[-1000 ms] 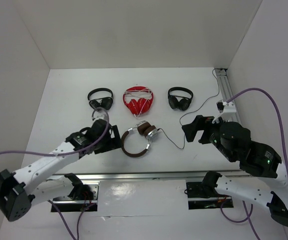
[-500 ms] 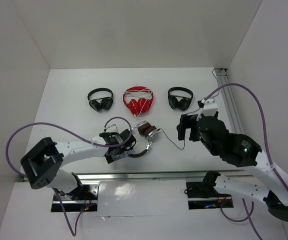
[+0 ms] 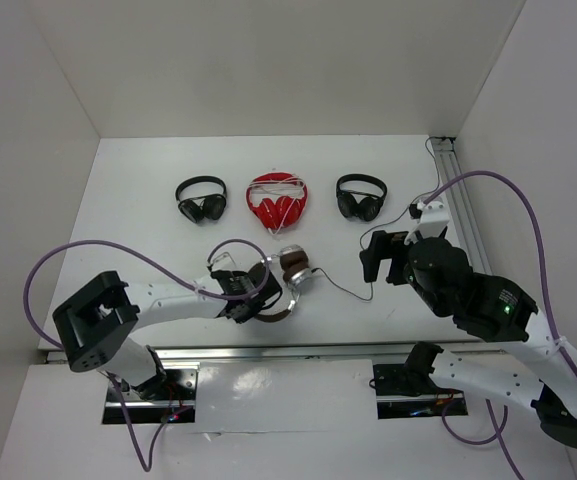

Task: Wrap the headphones

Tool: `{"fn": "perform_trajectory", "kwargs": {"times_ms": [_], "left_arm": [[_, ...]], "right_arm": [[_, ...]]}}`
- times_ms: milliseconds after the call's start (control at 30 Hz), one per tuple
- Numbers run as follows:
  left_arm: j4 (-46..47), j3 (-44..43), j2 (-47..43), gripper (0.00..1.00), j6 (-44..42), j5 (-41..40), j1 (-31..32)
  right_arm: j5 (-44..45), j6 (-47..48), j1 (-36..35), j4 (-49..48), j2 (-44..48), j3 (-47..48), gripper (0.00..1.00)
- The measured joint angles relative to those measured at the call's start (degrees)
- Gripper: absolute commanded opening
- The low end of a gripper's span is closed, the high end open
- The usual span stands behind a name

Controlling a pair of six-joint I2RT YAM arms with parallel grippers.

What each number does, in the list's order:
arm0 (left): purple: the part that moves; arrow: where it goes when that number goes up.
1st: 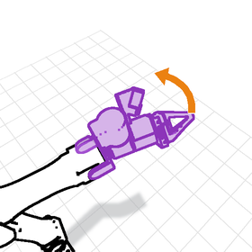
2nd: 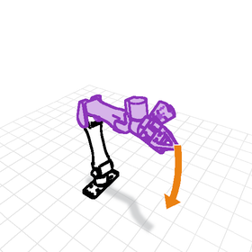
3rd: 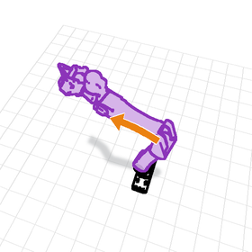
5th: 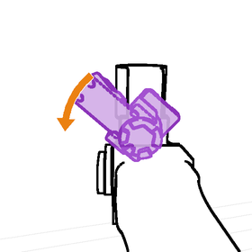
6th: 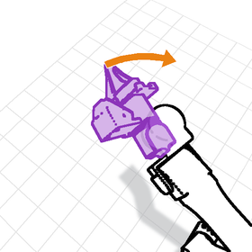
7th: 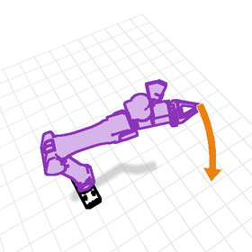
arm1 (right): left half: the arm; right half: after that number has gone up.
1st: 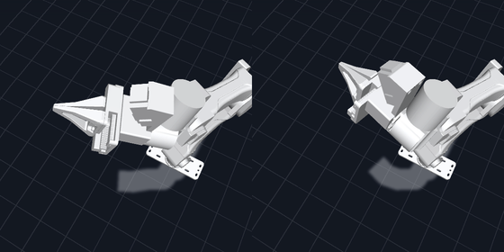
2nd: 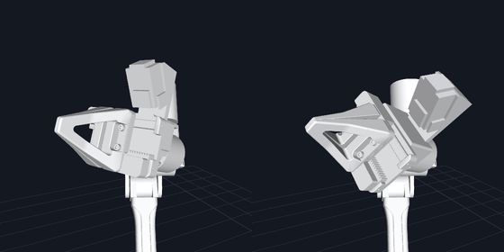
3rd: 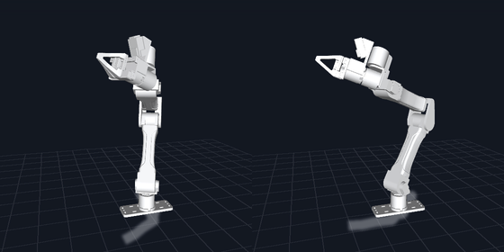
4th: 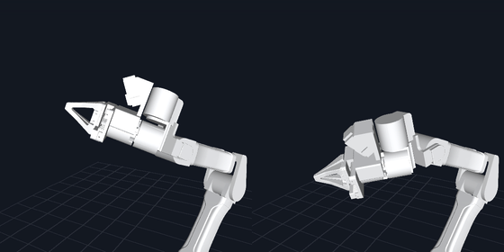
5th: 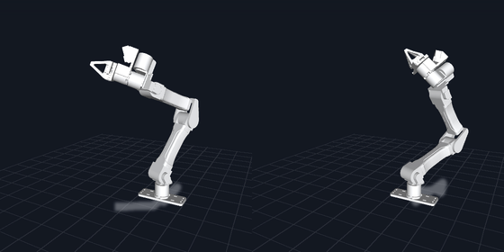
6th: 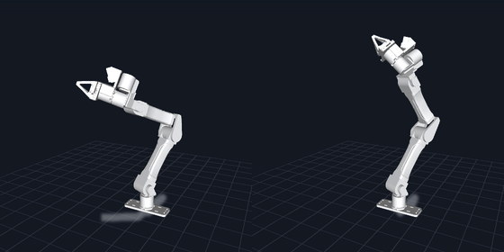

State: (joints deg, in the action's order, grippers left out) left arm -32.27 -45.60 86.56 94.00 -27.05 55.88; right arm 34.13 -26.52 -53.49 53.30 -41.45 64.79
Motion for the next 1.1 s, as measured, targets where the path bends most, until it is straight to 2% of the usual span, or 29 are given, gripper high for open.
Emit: {"fn": "perform_trajectory", "kwargs": {"times_ms": [133,267,433,567,633,867,1100], "left_arm": [[1.4,1.27,-1.2,0.0,0.85,-0.57,0.57],[-2.05,1.36,-1.86,0.0,2.75,-2.91,3.28],[-20.13,-0.76,-5.77,0.0,7.34,-5.35,8.52],[-34.42,-7.61,-12.2,0.0,7.58,-8.24,10.29],[-38.38,-11.61,-16.2,0.0,5.42,-10.51,10.27],[-43.63,-27.45,-31.08,0.0,-9.27,-19.15,10.21],[-46.47,-46.58,-33.94,0.0,-26.47,-21.64,7.13]], "right_arm": [[-0.31,0.0,0.0,-0.15,0.0,0.0,1.0],[-1.4,0.07,0.0,-0.26,0.07,0.0,1.0],[-3.96,0.96,0.0,-1.73,1.62,-0.85,1.0],[-6.14,2.12,0.0,-4.31,4.59,-1.88,1.0],[-7.72,2.99,0.0,-5.99,6.38,-2.51,1.0],[-19.02,7.13,0.0,-10.75,10.34,-5.03,0.98],[-23.23,10.6,0.0,-14.21,8.41,-7.63,0.96]]}}
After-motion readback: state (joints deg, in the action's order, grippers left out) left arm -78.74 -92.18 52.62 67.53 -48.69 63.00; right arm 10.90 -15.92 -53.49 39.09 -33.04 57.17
